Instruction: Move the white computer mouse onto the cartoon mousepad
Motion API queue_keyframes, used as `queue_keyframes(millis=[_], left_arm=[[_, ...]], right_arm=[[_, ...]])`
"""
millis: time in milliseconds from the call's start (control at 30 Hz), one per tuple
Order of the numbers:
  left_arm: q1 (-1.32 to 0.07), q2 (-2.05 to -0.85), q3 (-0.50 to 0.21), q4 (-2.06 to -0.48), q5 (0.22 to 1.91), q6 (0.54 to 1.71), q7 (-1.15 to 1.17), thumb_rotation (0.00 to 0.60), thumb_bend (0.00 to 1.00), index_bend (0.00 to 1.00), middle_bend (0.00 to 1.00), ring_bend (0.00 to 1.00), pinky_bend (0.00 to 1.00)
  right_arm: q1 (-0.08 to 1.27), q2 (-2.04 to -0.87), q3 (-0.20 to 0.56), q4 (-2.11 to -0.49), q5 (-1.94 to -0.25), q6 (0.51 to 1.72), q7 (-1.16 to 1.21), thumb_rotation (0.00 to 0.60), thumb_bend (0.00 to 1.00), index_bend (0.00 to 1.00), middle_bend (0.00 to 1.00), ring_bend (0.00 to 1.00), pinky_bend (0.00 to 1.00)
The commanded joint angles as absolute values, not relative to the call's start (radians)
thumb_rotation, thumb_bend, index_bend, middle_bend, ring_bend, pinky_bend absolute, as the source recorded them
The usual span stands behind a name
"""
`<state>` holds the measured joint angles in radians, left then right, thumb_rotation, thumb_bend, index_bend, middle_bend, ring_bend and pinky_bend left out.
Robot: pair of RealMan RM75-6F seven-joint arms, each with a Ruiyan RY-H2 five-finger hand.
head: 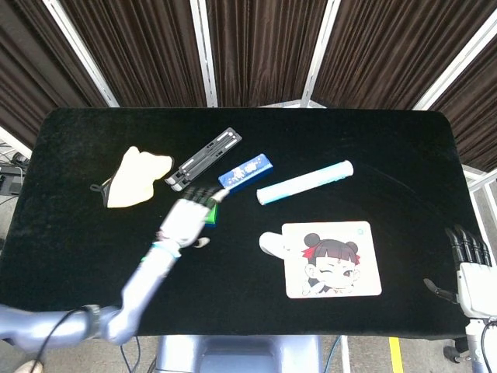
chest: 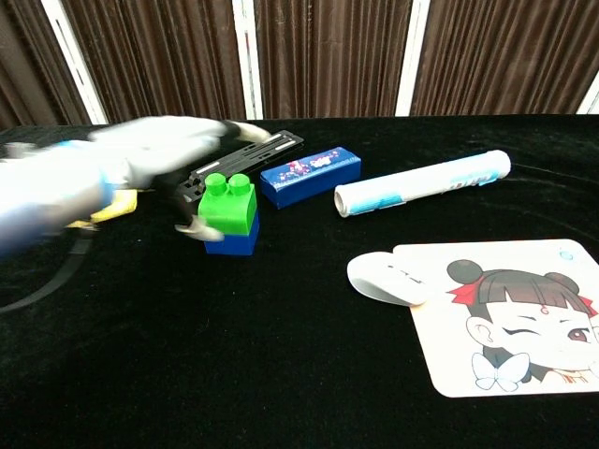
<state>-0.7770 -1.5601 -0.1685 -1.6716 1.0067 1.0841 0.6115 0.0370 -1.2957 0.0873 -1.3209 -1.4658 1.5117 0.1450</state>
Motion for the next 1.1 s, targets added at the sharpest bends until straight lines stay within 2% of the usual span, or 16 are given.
queue_keyframes(millis=[33, 267, 567, 767, 967, 1100], left_arm=[[-0.652, -1.416, -0.066, -1.76, 1.152, 1.177, 0.472, 0.6, 0.12, 0.03, 0.0, 0.0, 0.0], [-0.468, -1.272, 0.082, -1.75, 1.391, 1.357, 0.246, 0.6, 0.12, 0.03, 0.0, 0.0, 0.0], [-0.276, -1.179, 0.216, -1.652, 1.516, 1.521, 0.061, 0.6, 0.12, 0.02, 0.0, 0.0, 0.0], [-0.207, -1.184, 0.238, -1.563, 1.586, 1.596, 0.007, 0.6, 0.12, 0.02, 0.0, 0.0, 0.0], [-0.193, -1.194, 0.216, -1.516, 1.597, 1.587, -0.057, 0.6, 0.12, 0.02, 0.0, 0.0, 0.0], [-0.184, -1.193, 0.2, -1.506, 1.611, 1.59, -0.071, 0.6, 0.11, 0.01, 0.0, 0.0, 0.0]], right_arm=[[0.037, -1.295, 0.088, -1.326, -1.467, 1.515, 0.14, 0.6, 0.11, 0.0, 0.0, 0.0, 0.0], [0.037, -1.293, 0.088, -1.345, -1.482, 1.531, 0.118, 0.6, 0.11, 0.0, 0.0, 0.0, 0.0], [0.036, -1.295, 0.073, -1.37, -1.495, 1.527, 0.083, 0.6, 0.11, 0.0, 0.0, 0.0, 0.0], [0.05, -1.288, 0.069, -1.442, -1.511, 1.513, 0.056, 0.6, 0.1, 0.0, 0.0, 0.0, 0.0], [0.104, -1.29, 0.072, -1.617, -1.532, 1.452, -0.086, 0.6, 0.1, 0.0, 0.0, 0.0, 0.0], [0.163, -1.351, 0.095, -1.727, -1.513, 1.383, -0.218, 0.6, 0.1, 0.0, 0.0, 0.0, 0.0]])
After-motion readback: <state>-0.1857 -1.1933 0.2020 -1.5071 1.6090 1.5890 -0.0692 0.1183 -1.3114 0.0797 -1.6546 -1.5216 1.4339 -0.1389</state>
